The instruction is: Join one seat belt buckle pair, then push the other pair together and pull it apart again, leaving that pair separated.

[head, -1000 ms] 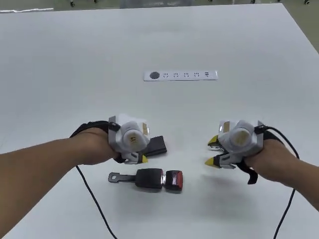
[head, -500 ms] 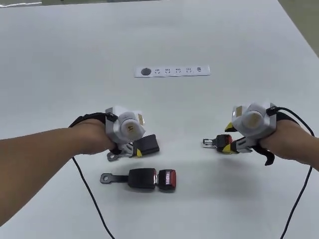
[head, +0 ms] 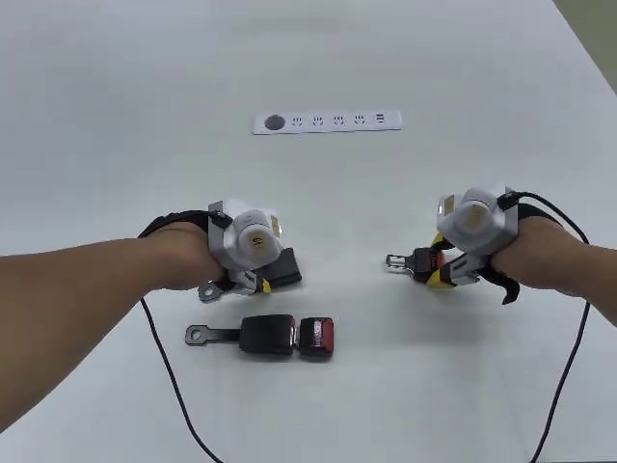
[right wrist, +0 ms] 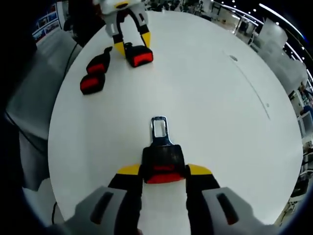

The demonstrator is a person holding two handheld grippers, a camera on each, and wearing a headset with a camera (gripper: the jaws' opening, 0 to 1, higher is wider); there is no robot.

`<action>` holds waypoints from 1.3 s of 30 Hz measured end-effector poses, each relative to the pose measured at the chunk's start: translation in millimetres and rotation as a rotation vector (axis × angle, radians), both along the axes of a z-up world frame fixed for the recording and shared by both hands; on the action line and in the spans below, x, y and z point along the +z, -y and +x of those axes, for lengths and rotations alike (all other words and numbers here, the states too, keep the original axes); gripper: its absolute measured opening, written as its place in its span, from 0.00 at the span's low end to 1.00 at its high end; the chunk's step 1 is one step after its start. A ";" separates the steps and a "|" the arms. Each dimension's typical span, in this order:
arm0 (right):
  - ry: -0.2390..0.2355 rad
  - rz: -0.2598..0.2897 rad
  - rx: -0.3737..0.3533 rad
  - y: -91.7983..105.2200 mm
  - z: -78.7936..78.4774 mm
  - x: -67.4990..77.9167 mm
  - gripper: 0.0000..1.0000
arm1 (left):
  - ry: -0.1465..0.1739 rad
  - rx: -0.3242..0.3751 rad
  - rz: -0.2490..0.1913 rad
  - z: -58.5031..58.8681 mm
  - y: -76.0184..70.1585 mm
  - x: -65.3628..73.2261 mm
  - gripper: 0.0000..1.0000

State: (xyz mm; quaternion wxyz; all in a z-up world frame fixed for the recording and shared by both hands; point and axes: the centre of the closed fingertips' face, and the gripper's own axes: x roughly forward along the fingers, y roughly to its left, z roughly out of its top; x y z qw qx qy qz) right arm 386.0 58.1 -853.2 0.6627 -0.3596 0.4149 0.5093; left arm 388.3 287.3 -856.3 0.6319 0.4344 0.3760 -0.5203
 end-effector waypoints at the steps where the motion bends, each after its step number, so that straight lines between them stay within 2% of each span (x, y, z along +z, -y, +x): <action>1: 0.002 -0.009 0.020 0.6 0.0 -0.2 0.34 | -0.004 0.010 -0.006 -0.6 0.5 0.2 0.35; 3: 0.003 -0.034 0.054 0.2 -0.7 -0.7 0.34 | -0.009 0.015 -0.011 -0.4 0.0 -0.7 0.34; 7: -0.011 -0.050 0.087 -1.0 0.3 -0.9 0.33 | 0.011 -0.038 0.006 -2.3 0.6 -3.0 0.33; 14: 0.009 -0.070 0.108 -9.7 -0.6 0.4 0.34 | -0.006 -0.042 0.015 -2.0 0.2 -3.4 0.33; 18: 0.016 -0.062 0.125 -24.3 -1.0 0.1 0.34 | -0.003 -0.041 0.022 -2.8 0.3 -3.3 0.33; 24: 0.031 -0.034 0.159 -60.0 -2.9 0.0 0.34 | -0.003 -0.045 0.040 -3.4 0.7 -3.6 0.33; 30: 0.037 -0.006 0.191 -89.8 4.7 -4.8 0.34 | -0.001 -0.050 0.042 -3.4 0.8 -3.7 0.33; 39: 0.041 -0.019 0.242 -122.0 7.5 -8.2 0.34 | -0.005 -0.056 0.041 -4.0 1.1 -3.6 0.33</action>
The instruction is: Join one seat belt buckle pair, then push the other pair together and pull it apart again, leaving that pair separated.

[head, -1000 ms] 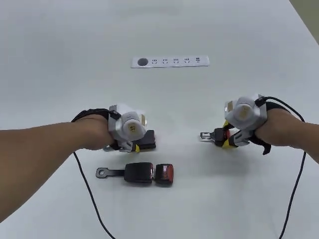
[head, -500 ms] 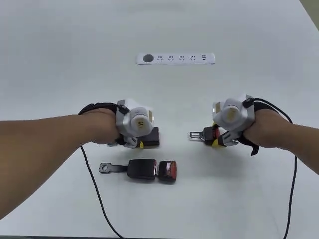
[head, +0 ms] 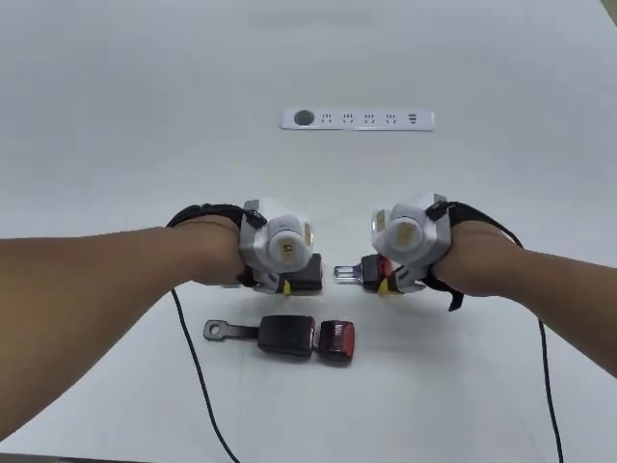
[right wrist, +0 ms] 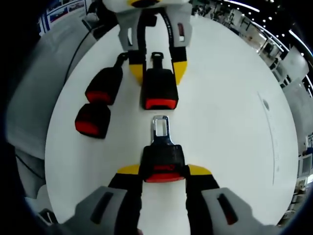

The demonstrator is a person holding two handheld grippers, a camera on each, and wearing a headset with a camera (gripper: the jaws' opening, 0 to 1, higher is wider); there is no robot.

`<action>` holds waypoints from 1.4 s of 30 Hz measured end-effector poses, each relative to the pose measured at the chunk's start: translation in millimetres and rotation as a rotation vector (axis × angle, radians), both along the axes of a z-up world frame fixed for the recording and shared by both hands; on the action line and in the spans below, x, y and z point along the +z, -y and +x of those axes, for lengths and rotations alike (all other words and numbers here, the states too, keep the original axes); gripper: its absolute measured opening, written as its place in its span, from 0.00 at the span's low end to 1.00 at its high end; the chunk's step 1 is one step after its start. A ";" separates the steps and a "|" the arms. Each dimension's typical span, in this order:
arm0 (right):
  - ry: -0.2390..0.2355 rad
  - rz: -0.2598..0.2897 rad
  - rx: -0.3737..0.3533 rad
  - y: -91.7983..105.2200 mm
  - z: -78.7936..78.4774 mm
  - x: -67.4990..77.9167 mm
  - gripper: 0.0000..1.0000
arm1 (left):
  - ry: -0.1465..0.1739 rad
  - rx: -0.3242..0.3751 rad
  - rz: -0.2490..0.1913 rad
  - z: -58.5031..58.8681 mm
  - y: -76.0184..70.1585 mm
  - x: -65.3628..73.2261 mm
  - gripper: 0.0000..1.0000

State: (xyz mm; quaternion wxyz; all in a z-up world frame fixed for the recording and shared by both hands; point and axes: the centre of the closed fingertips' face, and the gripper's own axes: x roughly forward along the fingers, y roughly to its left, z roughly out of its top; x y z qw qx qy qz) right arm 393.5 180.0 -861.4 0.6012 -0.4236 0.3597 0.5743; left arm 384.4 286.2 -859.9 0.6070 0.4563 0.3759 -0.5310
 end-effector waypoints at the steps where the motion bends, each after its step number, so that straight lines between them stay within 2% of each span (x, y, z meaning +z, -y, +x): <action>1: 0.000 0.001 -0.001 -1.1 0.2 -0.1 0.34 | -0.001 0.002 0.001 0.1 0.0 -0.1 0.33; 7: -0.001 -0.005 0.003 -10.9 -0.3 -1.2 0.34 | -0.006 -0.002 0.005 0.1 0.4 -0.3 0.33; 13: 0.000 -0.009 -0.005 -12.0 -0.1 -2.3 0.34 | -0.013 0.010 -0.005 0.6 0.0 -0.7 0.33; 19: 0.033 -0.016 0.013 -15.0 -1.3 0.0 0.34 | -0.012 0.012 -0.002 0.5 0.1 -0.5 0.33; 23: 0.045 -0.005 0.032 -25.1 -6.5 -0.1 0.34 | -0.015 0.008 -0.005 0.5 0.3 -0.4 0.33; 26: 0.035 0.002 0.008 -26.1 -3.5 -1.3 0.34 | -0.012 -0.001 -0.012 0.3 -0.1 -0.1 0.33; 31: 0.036 0.012 0.001 -26.8 -3.6 -1.2 0.33 | -0.012 -0.008 -0.017 0.7 0.3 -0.7 0.32; 37: 0.015 0.023 -0.008 -29.9 -4.0 -1.8 0.32 | -0.010 -0.038 -0.028 -0.2 0.9 -0.7 0.32; 42: 0.007 0.027 -0.026 -32.9 -3.4 -3.0 0.31 | -0.017 -0.014 -0.033 1.4 0.5 -1.3 0.32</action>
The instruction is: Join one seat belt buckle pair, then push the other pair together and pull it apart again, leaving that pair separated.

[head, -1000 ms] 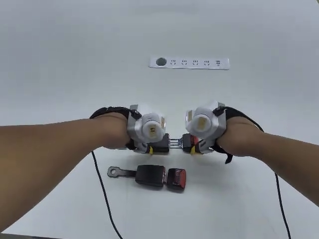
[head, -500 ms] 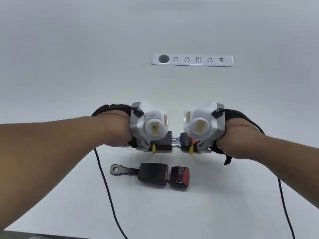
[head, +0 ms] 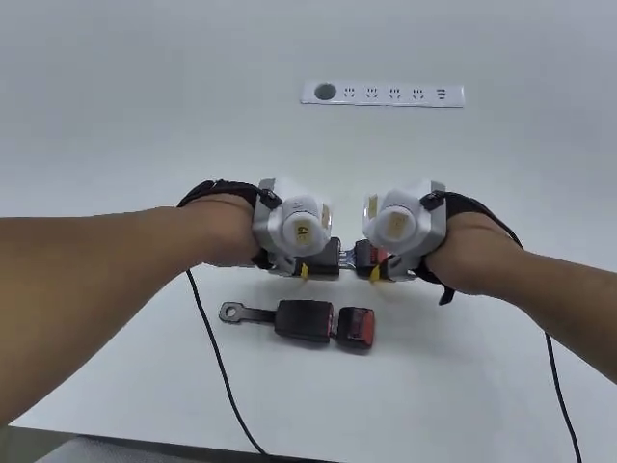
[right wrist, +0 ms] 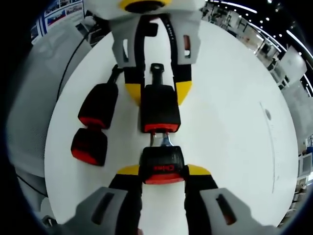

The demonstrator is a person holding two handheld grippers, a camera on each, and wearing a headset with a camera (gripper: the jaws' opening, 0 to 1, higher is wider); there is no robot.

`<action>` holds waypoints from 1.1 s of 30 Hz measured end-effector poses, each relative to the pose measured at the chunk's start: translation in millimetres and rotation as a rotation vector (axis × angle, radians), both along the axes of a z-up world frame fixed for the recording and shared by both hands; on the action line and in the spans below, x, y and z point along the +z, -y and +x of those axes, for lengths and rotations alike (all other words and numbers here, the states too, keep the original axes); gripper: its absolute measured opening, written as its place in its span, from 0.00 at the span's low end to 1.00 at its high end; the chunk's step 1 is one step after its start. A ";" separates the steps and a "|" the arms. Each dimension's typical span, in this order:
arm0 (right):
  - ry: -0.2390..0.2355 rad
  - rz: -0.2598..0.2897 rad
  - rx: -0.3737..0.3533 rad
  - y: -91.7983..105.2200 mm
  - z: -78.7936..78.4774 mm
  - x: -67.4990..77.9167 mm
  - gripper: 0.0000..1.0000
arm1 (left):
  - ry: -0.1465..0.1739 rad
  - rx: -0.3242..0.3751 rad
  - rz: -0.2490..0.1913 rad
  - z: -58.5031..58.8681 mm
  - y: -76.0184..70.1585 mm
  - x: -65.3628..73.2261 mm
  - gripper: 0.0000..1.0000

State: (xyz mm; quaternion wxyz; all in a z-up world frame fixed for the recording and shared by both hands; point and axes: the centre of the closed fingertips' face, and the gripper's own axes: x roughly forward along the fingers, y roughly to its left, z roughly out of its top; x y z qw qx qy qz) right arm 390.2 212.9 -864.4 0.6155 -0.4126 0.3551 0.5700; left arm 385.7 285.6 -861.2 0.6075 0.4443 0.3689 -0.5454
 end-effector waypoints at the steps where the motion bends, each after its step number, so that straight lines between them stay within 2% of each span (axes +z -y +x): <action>1: -0.003 0.001 -0.004 -0.1 -0.3 -0.1 0.31 | 0.000 0.003 0.001 0.0 -0.1 -0.1 0.32; 10: -0.011 0.014 -0.037 -15.7 -3.2 -0.9 0.31 | 0.013 0.026 -0.006 -0.3 -1.4 0.5 0.32; 17: -0.006 0.052 -0.039 -13.4 -2.7 0.1 0.32 | 0.007 0.032 -0.003 0.6 -1.9 -0.1 0.32; 26: -0.003 0.063 -0.032 -13.9 -2.7 -0.1 0.33 | 0.013 0.053 -0.028 1.2 -2.9 0.3 0.32; 33: 0.001 0.066 -0.030 -6.5 -2.0 0.0 0.33 | 0.005 0.059 -0.047 2.1 -4.0 -0.1 0.32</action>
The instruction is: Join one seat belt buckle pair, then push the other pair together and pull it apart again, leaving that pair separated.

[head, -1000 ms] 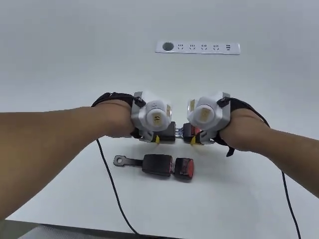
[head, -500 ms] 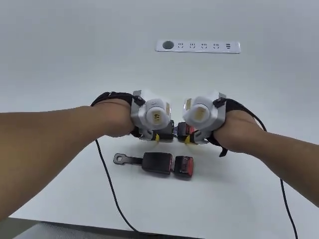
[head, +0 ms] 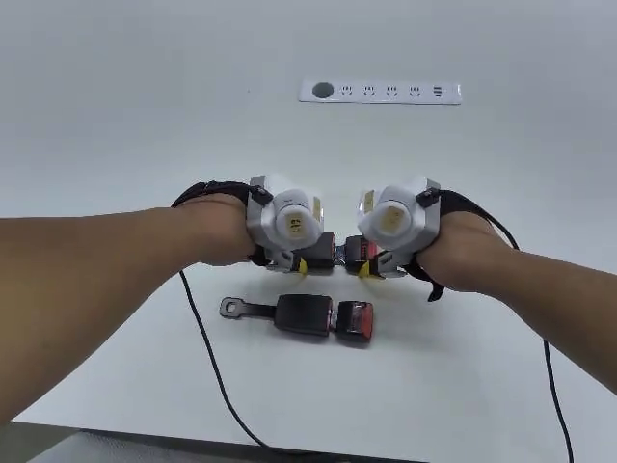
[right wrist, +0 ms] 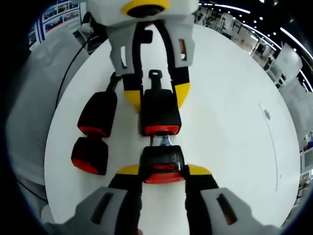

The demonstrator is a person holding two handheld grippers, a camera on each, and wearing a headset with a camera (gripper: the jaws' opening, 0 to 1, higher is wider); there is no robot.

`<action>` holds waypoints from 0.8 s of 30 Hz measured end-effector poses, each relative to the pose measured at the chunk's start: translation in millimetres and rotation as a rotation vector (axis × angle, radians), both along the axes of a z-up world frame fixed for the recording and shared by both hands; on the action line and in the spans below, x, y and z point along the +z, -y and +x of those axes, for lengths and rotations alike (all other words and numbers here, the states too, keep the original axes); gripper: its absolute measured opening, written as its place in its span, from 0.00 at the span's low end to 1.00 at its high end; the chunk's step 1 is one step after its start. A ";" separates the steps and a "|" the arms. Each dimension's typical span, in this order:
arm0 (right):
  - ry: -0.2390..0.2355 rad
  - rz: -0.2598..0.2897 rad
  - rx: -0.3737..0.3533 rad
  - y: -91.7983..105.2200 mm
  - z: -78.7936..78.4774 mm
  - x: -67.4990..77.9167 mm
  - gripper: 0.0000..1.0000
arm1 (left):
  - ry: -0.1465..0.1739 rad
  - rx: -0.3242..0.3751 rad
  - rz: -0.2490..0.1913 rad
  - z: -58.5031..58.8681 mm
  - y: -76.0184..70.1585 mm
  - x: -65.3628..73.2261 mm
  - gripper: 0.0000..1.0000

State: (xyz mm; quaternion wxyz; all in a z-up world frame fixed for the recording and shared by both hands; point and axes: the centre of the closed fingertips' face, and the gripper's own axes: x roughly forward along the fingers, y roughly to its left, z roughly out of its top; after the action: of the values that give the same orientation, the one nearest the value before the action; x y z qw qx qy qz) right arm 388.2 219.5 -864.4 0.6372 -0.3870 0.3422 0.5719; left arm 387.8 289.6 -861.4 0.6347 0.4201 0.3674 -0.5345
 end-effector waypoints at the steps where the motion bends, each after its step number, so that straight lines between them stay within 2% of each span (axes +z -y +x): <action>1: 0.001 0.000 0.001 0.8 0.0 -0.1 0.33 | 0.000 -0.004 -0.002 -0.2 0.2 0.0 0.32; 5: -0.013 0.024 -0.014 4.8 0.0 2.0 0.33 | -0.004 -0.003 -0.016 -0.2 0.2 0.3 0.32; 9: 0.003 0.024 0.009 6.4 0.0 2.0 0.34 | -0.008 -0.008 -0.025 -0.3 0.4 0.3 0.32; 12: 0.003 0.017 0.008 16.0 0.5 1.7 0.34 | -0.008 -0.009 -0.031 -0.4 0.6 0.5 0.32; 14: -0.022 0.039 -0.004 22.3 -2.1 2.7 0.34 | -0.008 -0.009 -0.035 -0.7 0.6 0.6 0.32; 15: -0.019 0.036 -0.006 24.7 -2.0 2.3 0.34 | -0.008 -0.006 -0.038 -0.7 0.8 0.6 0.32; 16: -0.008 0.018 0.009 34.8 -4.5 0.6 0.34 | -0.008 -0.004 -0.038 -0.9 0.8 0.6 0.32; 17: -0.004 0.026 0.013 38.5 -5.6 2.2 0.34 | -0.008 -0.003 -0.038 -1.0 0.7 0.5 0.32; 24: -0.001 0.007 -0.060 89.9 -9.6 4.2 0.35 | -0.002 -0.012 -0.027 -1.1 1.5 0.7 0.32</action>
State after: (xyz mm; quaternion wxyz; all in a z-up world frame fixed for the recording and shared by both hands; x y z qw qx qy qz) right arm 378.6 129.6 -860.2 0.6553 -0.3742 0.3520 0.5538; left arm 386.7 288.1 -860.7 0.6368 0.4132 0.3580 -0.5437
